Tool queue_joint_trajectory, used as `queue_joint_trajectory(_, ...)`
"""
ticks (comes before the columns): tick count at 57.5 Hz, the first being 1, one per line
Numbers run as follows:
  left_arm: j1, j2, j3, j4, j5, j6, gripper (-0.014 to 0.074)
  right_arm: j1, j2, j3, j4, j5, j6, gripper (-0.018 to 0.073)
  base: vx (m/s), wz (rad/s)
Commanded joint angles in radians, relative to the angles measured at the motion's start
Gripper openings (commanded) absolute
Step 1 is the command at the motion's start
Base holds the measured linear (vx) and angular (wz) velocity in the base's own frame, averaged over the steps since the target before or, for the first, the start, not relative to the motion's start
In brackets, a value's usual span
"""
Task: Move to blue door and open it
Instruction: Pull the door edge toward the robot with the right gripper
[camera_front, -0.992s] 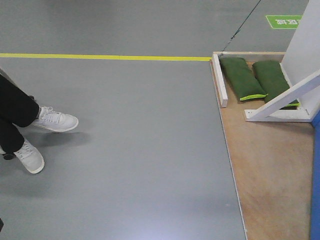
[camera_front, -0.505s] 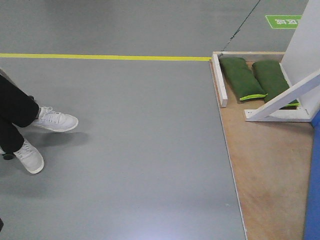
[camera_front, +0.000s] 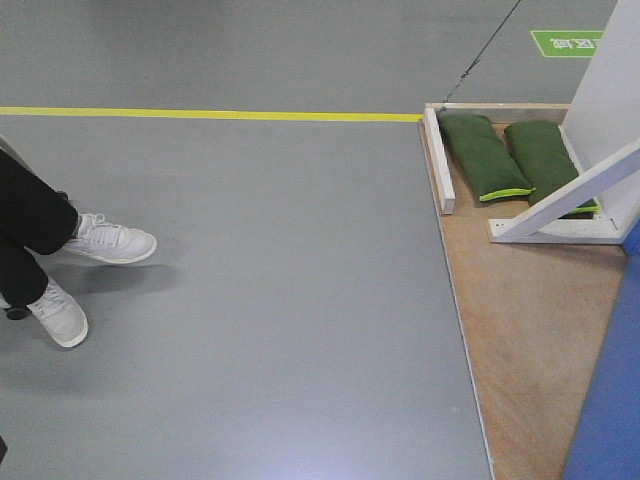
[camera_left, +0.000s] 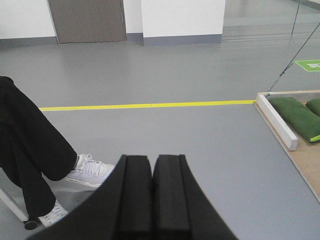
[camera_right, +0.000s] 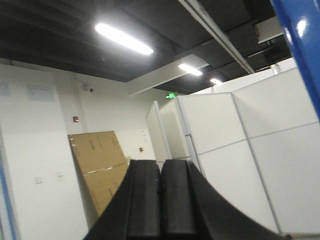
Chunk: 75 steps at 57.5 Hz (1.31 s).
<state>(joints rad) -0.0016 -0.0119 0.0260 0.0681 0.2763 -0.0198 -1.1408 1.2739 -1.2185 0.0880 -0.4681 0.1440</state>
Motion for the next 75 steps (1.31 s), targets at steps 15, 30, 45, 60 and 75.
queue_joint_trajectory(15, -0.007, -0.012, -0.026, -0.002, -0.085, -0.007, 0.0073, 0.221, -0.118, -0.035, -0.098, -0.038, -0.004, 0.0012, 0.0, 0.0)
queue_joint_trajectory(30, -0.007, -0.012, -0.026, -0.002, -0.085, -0.007, 0.0073, 0.397, -0.149, -0.035, -0.157, -0.009, -0.004, 0.0012, 0.0, 0.0)
queue_joint_trajectory(45, -0.007, -0.012, -0.026, -0.002, -0.085, -0.007, 0.0073, 0.586, -0.152, -0.034, -0.266, 0.041, -0.004, 0.0012, 0.0, 0.0)
queue_joint_trajectory(60, -0.007, -0.012, -0.026, -0.002, -0.085, -0.007, 0.0073, 0.792, -0.152, -0.034, -0.276, 0.178, -0.004, 0.0012, 0.0, 0.0)
queue_joint_trajectory(75, -0.007, -0.012, -0.026, -0.002, -0.085, -0.007, 0.0073, 0.953, -0.143, -0.034, -0.266, 0.3, -0.004, 0.0012, 0.0, 0.0)
